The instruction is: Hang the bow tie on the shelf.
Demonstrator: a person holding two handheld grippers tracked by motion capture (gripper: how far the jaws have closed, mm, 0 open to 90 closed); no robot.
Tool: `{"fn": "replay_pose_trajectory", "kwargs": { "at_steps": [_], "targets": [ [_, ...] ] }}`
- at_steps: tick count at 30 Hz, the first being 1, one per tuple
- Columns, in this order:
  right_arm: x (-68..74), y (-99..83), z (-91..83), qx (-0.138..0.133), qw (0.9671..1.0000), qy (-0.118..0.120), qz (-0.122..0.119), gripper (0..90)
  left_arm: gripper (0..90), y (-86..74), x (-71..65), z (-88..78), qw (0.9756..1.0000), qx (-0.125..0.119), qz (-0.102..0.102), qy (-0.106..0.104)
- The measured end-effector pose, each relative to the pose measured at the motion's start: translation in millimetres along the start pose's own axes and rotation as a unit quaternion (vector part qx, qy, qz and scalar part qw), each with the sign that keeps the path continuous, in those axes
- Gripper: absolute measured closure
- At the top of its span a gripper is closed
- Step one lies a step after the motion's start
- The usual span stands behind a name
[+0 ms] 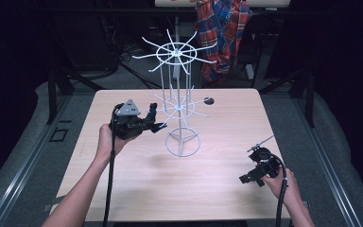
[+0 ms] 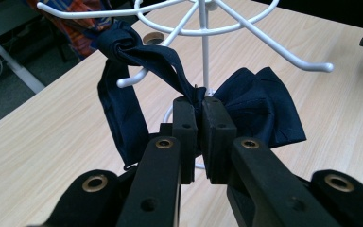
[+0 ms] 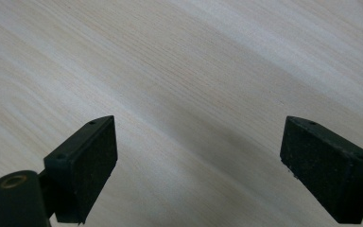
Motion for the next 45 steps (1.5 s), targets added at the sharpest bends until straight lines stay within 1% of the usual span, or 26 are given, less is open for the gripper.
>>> {"fn": "replay_pose_trajectory", "kwargs": {
  "at_steps": [4, 5, 6, 7, 8, 9, 10, 12, 16, 18, 21, 24, 25, 26, 27, 29, 32, 33, 35, 37, 38, 40, 41, 42, 43, 45],
  "targets": [
    [-0.1, -0.1, 1.2, -0.007, 0.9999, 0.002, 0.007, 11.4, 85.4, -1.6, 0.9, 2.4, 1.0, 0.003, 0.001, -0.001],
    [-1.4, -0.5, -0.3, 0.003, 1.0, -0.005, 0.001, 11.4, 85.3, -2.4, 0.9, 3.8, 1.0, 0.003, -0.002, -0.002],
    [-1.5, -0.5, -0.4, 0.001, 1.0, -0.008, 0.001, 11.5, 85.3, -3.2, 1.2, 4.5, 1.0, 0.006, -0.002, -0.004],
    [-0.4, -0.4, 0.1, -0.005, 1.0, -0.001, 0.005, 11.5, 85.3, -4.6, 1.2, 6.2, 0.9999, 0.008, -0.004, -0.006],
    [-1.1, -1.1, -1.7, 0.005, 1.0, -0.007, 0.004, 11.6, 85.4, -5.3, 0.9, 7.3, 0.9999, 0.009, -0.005, -0.007],
    [-1.2, -1.1, -1.5, 0.0, 1.0, -0.006, 0.002, 11.6, 85.4, -5.9, 0.9, 8.2, 0.9999, 0.013, -0.005, -0.008],
    [-0.2, -1.1, -0.5, -0.015, 0.9998, 0.0, 0.009, 11.6, 85.4, -6.1, 0.5, 8.9, 0.9999, 0.013, -0.006, -0.009],
    [-1.3, -1.8, -3.9, 0.0, 0.9999, -0.011, 0.007, 11.6, 85.4, -5.8, -0.1, 9.9, 0.9999, 0.012, -0.006, -0.01],
    [-1.5, -1.9, -3.6, -0.002, 0.9999, -0.011, 0.008, 11.6, 85.3, -5.6, -1.0, 12.3, 0.9999, 0.01, -0.009, -0.006],
    [-1.2, -1.6, -2.2, -0.02, 0.9997, -0.003, 0.011, 11.7, 85.4, -4.9, -1.3, 13.4, 0.9999, 0.008, -0.006, -0.003],
    [-1.8, -1.8, -4.8, -0.008, 0.9999, -0.007, 0.007, 11.7, 85.4, -3.5, -2.1, 15.3, 1.0, 0.006, -0.005, -0.004],
    [-1.6, -1.5, -3.7, -0.013, 0.9999, 0.0, 0.007, 11.7, 85.3, -1.9, -3.3, 17.2, 0.9999, 0.002, -0.007, -0.008],
    [-1.4, -1.7, -2.4, -0.022, 0.9997, 0.0, 0.012, 11.7, 85.3, -1.3, -3.6, 17.7, 1.0, 0.001, -0.005, -0.009],
    [-2.2, -1.6, -4.0, -0.011, 0.9999, 0.001, 0.007, 11.7, 85.3, -0.9, -4.1, 18.4, 0.9999, -0.001, -0.004, -0.011],
    [-2.9, -1.9, -5.0, -0.004, 1.0, -0.005, 0.006, 11.8, 85.3, -0.6, -4.5, 18.7, 0.9999, -0.002, -0.002, -0.012],
    [-2.0, -1.5, -4.3, -0.011, 0.9999, 0.001, 0.008, 11.8, 85.3, -0.2, -5.1, 19.4, 0.9999, -0.004, -0.004, -0.011],
    [-2.1, -0.7, -3.4, -0.013, 0.9999, -0.003, 0.005, 11.8, 85.3, -0.1, -5.1, 20.0, 0.9999, -0.006, -0.005, -0.015],
    [-2.5, -0.8, -3.9, -0.002, 1.0, 0.0, 0.002, 11.8, 85.3, -0.1, -4.9, 20.6, 0.9998, -0.007, -0.005, -0.017],
    [-2.8, -1.1, -3.4, 0.002, 1.0, -0.001, 0.002, 11.8, 85.4, -0.1, -4.6, 21.8, 0.9998, -0.006, -0.006, -0.017],
    [-3.1, -1.7, -1.9, -0.012, 0.9999, 0.006, 0.005, 11.8, 85.3, -0.1, -4.4, 22.9, 0.9998, -0.004, -0.003, -0.021],
    [-4.5, -2.4, -3.3, -0.006, 1.0, 0.003, 0.003, 11.9, 85.3, -0.2, -4.1, 23.1, 0.9997, -0.004, -0.004, -0.025],
    [-4.0, -2.0, -2.8, -0.013, 0.9999, 0.01, 0.006, 11.9, 85.3, -0.7, -4.5, 24.2, 0.9996, -0.004, -0.003, -0.027],
    [-4.7, -1.9, -3.5, -0.007, 1.0, 0.004, 0.0, 11.9, 85.2, -1.4, -4.9, 25.0, 0.9996, -0.003, -0.004, -0.029],
    [-2.9, -1.2, -2.5, -0.011, 0.9999, 0.012, 0.003, 11.9, 85.2, -2.0, -5.3, 25.9, 0.9996, -0.004, -0.004, -0.029],
    [-2.7, -1.2, -3.2, -0.003, 1.0, 0.008, 0.0, 11.9, 85.3, -2.7, -5.5, 26.8, 0.9996, -0.002, -0.002, -0.028],
    [-0.6, -0.2, -2.3, -0.008, 0.9999, 0.012, 0.001, 11.9, 85.3, -3.3, -5.6, 27.7, 0.9996, -0.001, -0.001, -0.03]
  ]
}}
Point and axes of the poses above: each handheld gripper's, and its own axes: z roughly forward along the jaws, y roughly out of its top, x roughly to its left, the point moved 3 cm from there along z, roughly forward along the jaws, and after that the axes turned 14 degrees about y, right-handed, at the moved point
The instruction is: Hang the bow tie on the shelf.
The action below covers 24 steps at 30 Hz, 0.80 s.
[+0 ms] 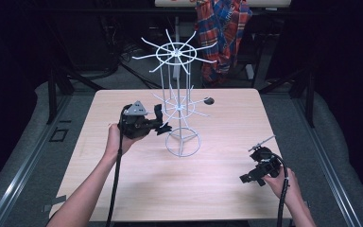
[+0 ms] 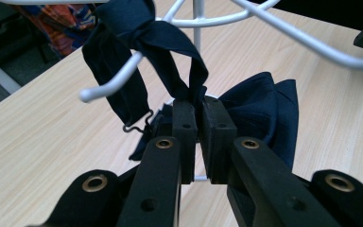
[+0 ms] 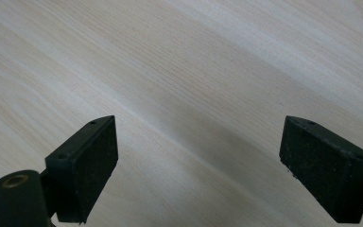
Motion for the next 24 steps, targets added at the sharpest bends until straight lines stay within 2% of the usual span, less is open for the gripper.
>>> {"fn": "replay_pose_trajectory", "kwargs": {
  "at_steps": [2, 4, 7, 11, 13, 15, 16, 22, 24],
  "targets": [
    [-0.9, -0.2, -1.5, 0.001, 1.0, -0.009, 0.001, 12.0, 85.3, -0.2, -0.6, -0.2, 1.0, 0.001, 0.002, 0.001],
    [-0.6, -0.4, -1.8, -0.007, 1.0, -0.001, 0.004, 12.0, 85.3, -0.1, -2.0, 0.0, 1.0, -0.002, 0.002, 0.006],
    [-1.3, -0.1, -2.6, -0.005, 0.9999, -0.01, 0.001, 12.0, 85.3, -0.3, -1.8, -0.1, 0.9999, 0.0, 0.004, 0.009],
    [-1.0, 0.2, -2.1, -0.011, 0.9999, -0.011, 0.008, 12.2, 85.4, -4.7, 1.5, 3.3, 0.9999, 0.004, -0.008, 0.009],
    [-1.3, 0.0, -3.3, -0.007, 0.9999, -0.012, 0.003, 12.2, 85.4, -7.9, 3.4, 5.5, 0.9999, 0.007, -0.011, 0.007],
    [1.4, 0.4, -1.9, -0.02, 0.9997, -0.007, 0.01, 12.2, 85.4, -8.7, 4.2, 6.6, 0.9999, 0.005, -0.014, 0.005],
    [1.1, 0.3, -3.6, -0.008, 0.9999, -0.012, 0.002, 12.2, 85.4, -8.5, 4.0, 7.0, 0.9999, 0.004, -0.013, 0.005],
    [0.2, -0.3, -3.9, -0.002, 0.9998, -0.019, 0.002, 12.2, 85.6, -5.3, 0.1, 13.8, 1.0, 0.002, -0.009, -0.002],
    [1.3, -0.3, -4.1, -0.006, 0.9999, -0.012, 0.004, 12.2, 85.6, -3.6, -2.3, 15.5, 1.0, 0.001, -0.008, -0.004]
  ]
}}
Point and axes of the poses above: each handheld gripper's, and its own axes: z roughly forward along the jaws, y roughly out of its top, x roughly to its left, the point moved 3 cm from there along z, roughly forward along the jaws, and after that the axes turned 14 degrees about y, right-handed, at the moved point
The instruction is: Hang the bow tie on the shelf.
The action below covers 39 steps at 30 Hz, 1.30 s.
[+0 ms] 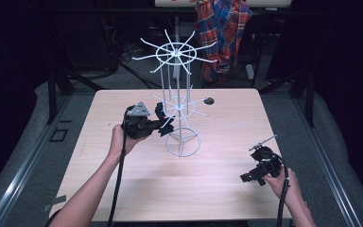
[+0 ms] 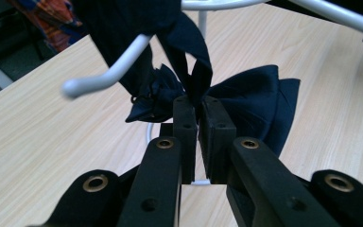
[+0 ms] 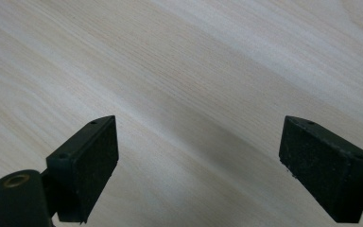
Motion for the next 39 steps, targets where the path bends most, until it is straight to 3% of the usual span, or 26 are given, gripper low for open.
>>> {"fn": "replay_pose_trajectory", "kwargs": {
  "at_steps": [21, 28, 29, 30, 32, 33, 39],
  "targets": [
    [3.6, 2.2, 0.5, -0.004, 1.0, 0.0, -0.009, 12.2, 77.8, -2.0, 3.2, -6.8, 0.9998, -0.011, -0.018, -0.004],
    [3.9, 2.3, 0.6, 0.004, 0.9999, -0.002, -0.01, 12.3, 56.6, -6.5, 6.3, -12.5, 0.9997, 0.003, -0.02, -0.016],
    [4.5, 2.6, 0.9, 0.001, 0.9999, 0.0, -0.011, 12.3, 53.3, -7.8, 7.0, -13.2, 0.9997, 0.005, -0.021, -0.013],
    [4.6, 2.7, -0.7, 0.004, 0.9998, -0.013, -0.014, 12.3, 51.2, -9.0, 7.7, -14.3, 0.9996, 0.008, -0.023, -0.013],
    [5.6, 2.7, 1.6, 0.0, 0.9999, 0.009, -0.01, 12.3, 46.7, -10.9, 8.9, -16.5, 0.9995, 0.009, -0.027, -0.01],
    [5.7, 2.6, 0.2, 0.003, 0.9999, -0.007, -0.009, 12.3, 45.4, -11.7, 9.4, -17.9, 0.9995, 0.01, -0.028, -0.009],
    [5.8, 3.4, 2.0, 0.006, 0.9999, -0.005, -0.012, 12.3, 32.9, -19.0, 13.9, -24.7, 0.9992, 0.024, -0.031, -0.003]
  ]
}}
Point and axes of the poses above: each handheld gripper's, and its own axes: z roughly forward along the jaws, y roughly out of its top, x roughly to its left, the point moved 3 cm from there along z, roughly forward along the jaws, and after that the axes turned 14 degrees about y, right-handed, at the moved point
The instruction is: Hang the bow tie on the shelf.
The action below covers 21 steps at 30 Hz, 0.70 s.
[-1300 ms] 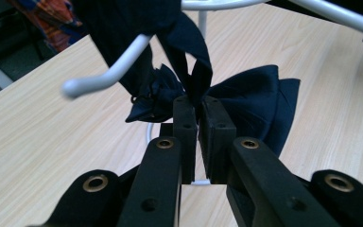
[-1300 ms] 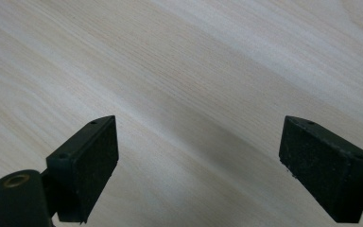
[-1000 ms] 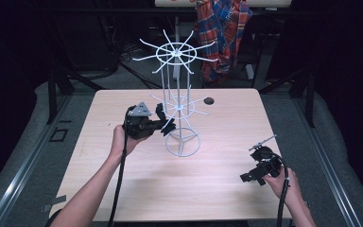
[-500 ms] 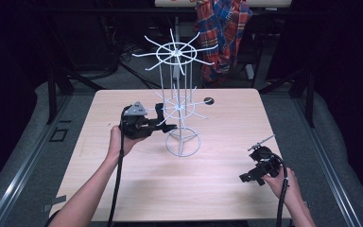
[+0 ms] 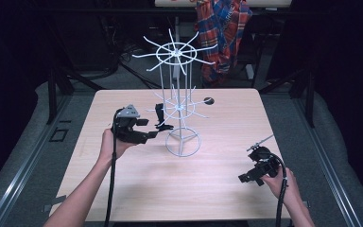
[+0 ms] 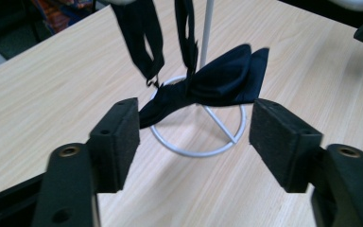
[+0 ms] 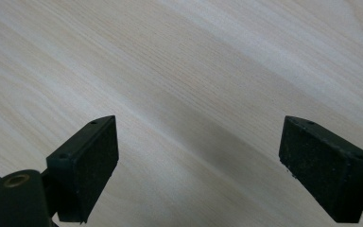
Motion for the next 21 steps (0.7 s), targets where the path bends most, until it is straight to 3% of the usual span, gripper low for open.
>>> {"fn": "replay_pose_trajectory", "kwargs": {
  "at_steps": [6, 8, 10, 11, 13, 14, 16, 17, 19, 21],
  "targets": [
    [0.5, -0.9, 1.5, 0.003, 1.0, 0.006, 0.003, 13.2, 24.3, -8.3, 4.1, -8.9, 0.9999, 0.008, -0.001, 0.014],
    [-0.8, -1.1, -0.2, 0.016, 0.9997, -0.015, -0.008, 13.1, 21.5, -10.8, 4.7, -10.9, 0.9998, 0.011, -0.003, 0.016],
    [0.1, -0.8, 2.1, 0.01, 0.9999, 0.003, -0.006, 13.1, 19.3, -12.4, 5.2, -12.7, 0.9997, 0.015, -0.004, 0.019],
    [0.2, -0.3, 2.0, 0.007, 0.9999, -0.003, -0.007, 13.1, 18.1, -12.5, 4.7, -13.5, 0.9997, 0.014, -0.007, 0.018],
    [1.7, -0.2, 3.3, 0.004, 1.0, 0.003, 0.0, 13.0, 15.5, -12.3, 2.4, -15.3, 0.9997, 0.017, -0.006, 0.018],
    [0.3, -0.2, 1.8, 0.015, 0.9998, -0.016, -0.005, 13.0, 15.5, -12.5, 0.5, -15.9, 0.9996, 0.019, -0.006, 0.019],
    [-0.4, -0.2, 3.7, 0.016, 0.9998, 0.001, -0.01, 12.9, 14.2, -13.9, -3.6, -17.4, 0.9995, 0.026, -0.005, 0.014],
    [-0.5, -0.1, 2.1, 0.02, 0.9996, -0.016, -0.011, 12.9, 14.2, -15.1, -5.6, -17.9, 0.9994, 0.029, -0.003, 0.017],
    [-0.5, -0.2, 3.5, 0.016, 0.9998, -0.003, -0.011, 12.9, 13.2, -18.7, -9.2, -18.8, 0.999, 0.04, -0.002, 0.018],
    [-0.9, -0.7, 2.4, 0.021, 0.9997, -0.014, -0.008, 12.9, 11.9, -23.2, -12.3, -20.4, 0.9982, 0.055, 0.001, 0.026]
  ]
}}
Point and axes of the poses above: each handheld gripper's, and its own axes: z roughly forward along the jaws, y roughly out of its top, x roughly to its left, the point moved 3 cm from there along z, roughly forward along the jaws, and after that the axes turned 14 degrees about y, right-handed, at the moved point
